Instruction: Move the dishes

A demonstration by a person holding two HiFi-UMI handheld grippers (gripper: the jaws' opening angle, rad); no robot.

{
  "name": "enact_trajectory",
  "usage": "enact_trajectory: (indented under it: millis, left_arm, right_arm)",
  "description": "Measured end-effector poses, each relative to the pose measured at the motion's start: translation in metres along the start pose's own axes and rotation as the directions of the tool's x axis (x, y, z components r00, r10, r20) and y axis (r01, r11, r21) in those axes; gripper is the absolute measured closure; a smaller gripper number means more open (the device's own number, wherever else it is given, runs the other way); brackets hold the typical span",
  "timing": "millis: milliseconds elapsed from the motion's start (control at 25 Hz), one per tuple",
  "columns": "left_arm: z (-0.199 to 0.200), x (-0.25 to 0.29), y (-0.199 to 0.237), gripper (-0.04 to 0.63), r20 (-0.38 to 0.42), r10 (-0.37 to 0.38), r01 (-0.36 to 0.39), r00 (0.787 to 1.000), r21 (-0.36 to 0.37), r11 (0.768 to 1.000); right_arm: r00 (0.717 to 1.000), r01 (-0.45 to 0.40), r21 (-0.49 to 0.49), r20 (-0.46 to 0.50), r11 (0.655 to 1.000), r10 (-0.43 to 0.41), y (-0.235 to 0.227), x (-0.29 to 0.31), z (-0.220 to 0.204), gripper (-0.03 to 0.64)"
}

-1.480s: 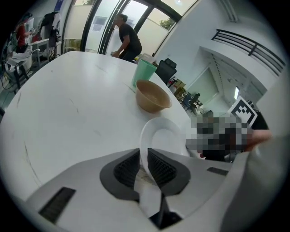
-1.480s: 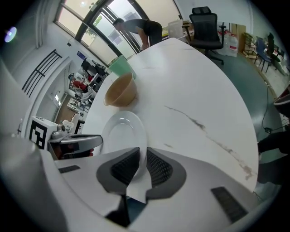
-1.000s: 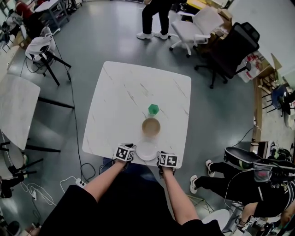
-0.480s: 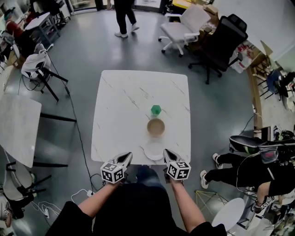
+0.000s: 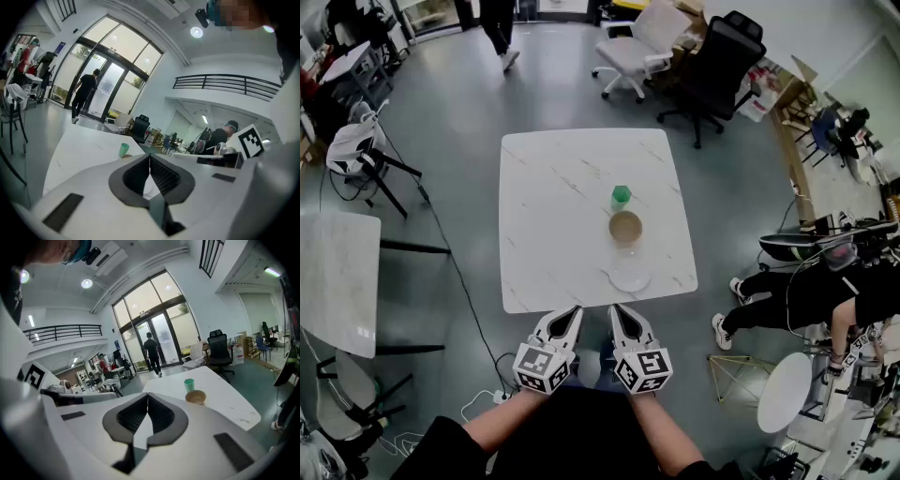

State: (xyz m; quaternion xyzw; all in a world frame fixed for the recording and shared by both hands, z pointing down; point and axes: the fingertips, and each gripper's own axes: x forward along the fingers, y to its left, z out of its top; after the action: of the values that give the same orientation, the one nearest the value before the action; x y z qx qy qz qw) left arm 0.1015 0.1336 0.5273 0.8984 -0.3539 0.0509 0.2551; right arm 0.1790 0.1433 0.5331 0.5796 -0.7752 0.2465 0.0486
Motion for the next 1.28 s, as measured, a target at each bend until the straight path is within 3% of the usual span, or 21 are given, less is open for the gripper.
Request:
enact_trajectory:
  millis: [120, 240, 320, 520, 720, 960, 1280]
  left_arm:
    - [0.012, -0.026, -0.014, 0.578, 0.045, 0.027, -0.03, 0.999, 0.051, 0.998]
    - [0.026, -0.054, -0.027, 0.578, 0.13, 0.065, -0.076, 0.989, 0.087, 0.993]
    - [0.033, -0.068, -0.04, 0.578, 0.189, 0.088, -0.11, 0.978, 0.111, 0.988]
    - [0.032, -0.098, -0.076, 0.578, 0.278, 0.15, -0.2, 0.949, 0.16, 0.967]
    - [-0.001, -0.111, -0.122, 0.578, 0.265, 0.195, -0.226, 0.944, 0.092, 0.97]
    - [-0.025, -0.122, -0.192, 0.578, 0.314, 0.195, -0.266, 0.929, 0.201, 0.943]
    - [-0.036, -0.14, -0.236, 0.578, 0.356, 0.214, -0.313, 0.91, 0.248, 0.917]
  right_arm:
    - [1.0, 0.015, -0.04, 0.024, 0.999, -0.014, 0.027, -0.02, 0.01, 0.6]
    - [0.998, 0.031, -0.164, 0.066, 0.986, -0.021, 0.057, -0.039, 0.021, 0.6]
    - [0.994, 0.021, -0.227, 0.111, 0.974, 0.004, 0.071, -0.052, 0.031, 0.6]
    - [0.982, -0.075, -0.252, 0.151, 0.965, 0.116, 0.094, -0.094, 0.035, 0.6]
    - [0.976, -0.102, -0.281, 0.157, 0.954, 0.15, 0.094, -0.149, 0.017, 0.6]
    - [0.984, -0.078, -0.301, 0.128, 0.95, 0.122, 0.067, -0.208, -0.006, 0.6]
    - [0.976, -0.091, -0.343, 0.153, 0.935, 0.151, 0.064, -0.258, -0.015, 0.6]
